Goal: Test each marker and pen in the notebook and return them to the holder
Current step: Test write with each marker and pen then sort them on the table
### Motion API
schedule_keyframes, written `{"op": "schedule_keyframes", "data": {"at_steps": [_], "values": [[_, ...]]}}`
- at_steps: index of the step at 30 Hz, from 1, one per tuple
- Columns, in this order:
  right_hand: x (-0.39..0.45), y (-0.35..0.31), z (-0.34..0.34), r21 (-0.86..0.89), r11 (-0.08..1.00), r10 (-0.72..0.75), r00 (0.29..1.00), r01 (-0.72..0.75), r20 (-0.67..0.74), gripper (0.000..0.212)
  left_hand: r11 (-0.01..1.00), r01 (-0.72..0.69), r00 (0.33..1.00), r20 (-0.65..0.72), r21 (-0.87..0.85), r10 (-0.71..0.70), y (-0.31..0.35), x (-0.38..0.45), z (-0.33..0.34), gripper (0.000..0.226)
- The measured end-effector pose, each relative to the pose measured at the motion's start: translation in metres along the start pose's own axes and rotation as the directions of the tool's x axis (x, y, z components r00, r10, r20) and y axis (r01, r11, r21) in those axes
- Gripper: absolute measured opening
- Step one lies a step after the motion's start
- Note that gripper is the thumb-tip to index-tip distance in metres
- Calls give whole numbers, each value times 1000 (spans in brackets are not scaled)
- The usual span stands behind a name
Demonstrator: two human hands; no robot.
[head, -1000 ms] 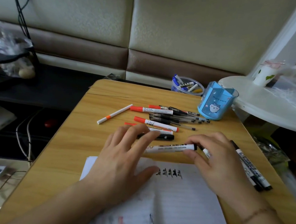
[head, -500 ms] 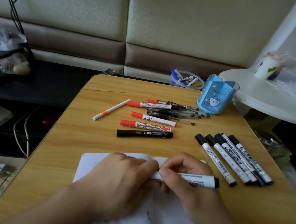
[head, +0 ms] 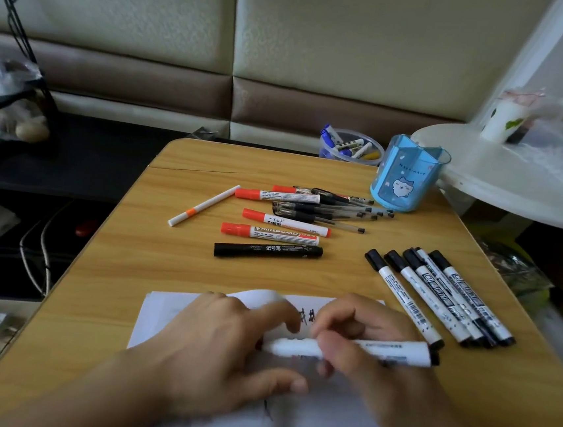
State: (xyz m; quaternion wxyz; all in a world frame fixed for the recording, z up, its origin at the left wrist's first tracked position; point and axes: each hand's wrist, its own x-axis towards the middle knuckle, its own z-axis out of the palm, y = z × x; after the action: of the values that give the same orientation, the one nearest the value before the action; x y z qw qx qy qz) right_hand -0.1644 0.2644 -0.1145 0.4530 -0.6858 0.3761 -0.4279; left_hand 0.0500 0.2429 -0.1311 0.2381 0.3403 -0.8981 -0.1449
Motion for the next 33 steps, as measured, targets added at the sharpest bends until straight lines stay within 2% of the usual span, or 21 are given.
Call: {"op": "schedule_keyframes", "data": {"at_steps": [1,3,5,8,10,14,16,24,29,33], "values": [[1,0,-4,14,1000,-17,999,18,-51,17,998,27,1000,-7,-53,-28,0,-1,-1,47],[1,0,-15,65,996,-46,982,59,-184,27,988,29,999,-14,-150,-32,-3,-3,-4,36],[1,3,-25,91,996,20,942,11,-334,39,978,26,999,-20,-206,-31,-7,-4,-6,21],[4,17,-32,-128,979,77,871,-158,-485,24,979,54,998,-30,-197,-61,-9,-5,-6,16],[5,24,-31,-156,970,89,864,-189,-496,16,986,68,997,-14,-152,-71,-9,-5,-5,15],[6,32,-30,-172,964,77,837,-201,-542,31,982,82,997,9,-169,-82,-10,-4,-4,17],[7,36,-30,-160,965,85,821,-210,-564,31,979,85,996,4,-184,-85,-10,-5,-5,18],[7,38,-30,-334,911,19,832,-244,-555,34,979,82,997,8,-189,-82,-7,-4,-5,13],[6,40,-31,-314,922,29,850,-225,-526,33,964,65,997,63,-258,-50,-7,-4,-11,35],[7,40,-32,-341,913,10,847,-225,-531,33,952,60,998,12,-299,-59,-9,-4,-11,35]]}}
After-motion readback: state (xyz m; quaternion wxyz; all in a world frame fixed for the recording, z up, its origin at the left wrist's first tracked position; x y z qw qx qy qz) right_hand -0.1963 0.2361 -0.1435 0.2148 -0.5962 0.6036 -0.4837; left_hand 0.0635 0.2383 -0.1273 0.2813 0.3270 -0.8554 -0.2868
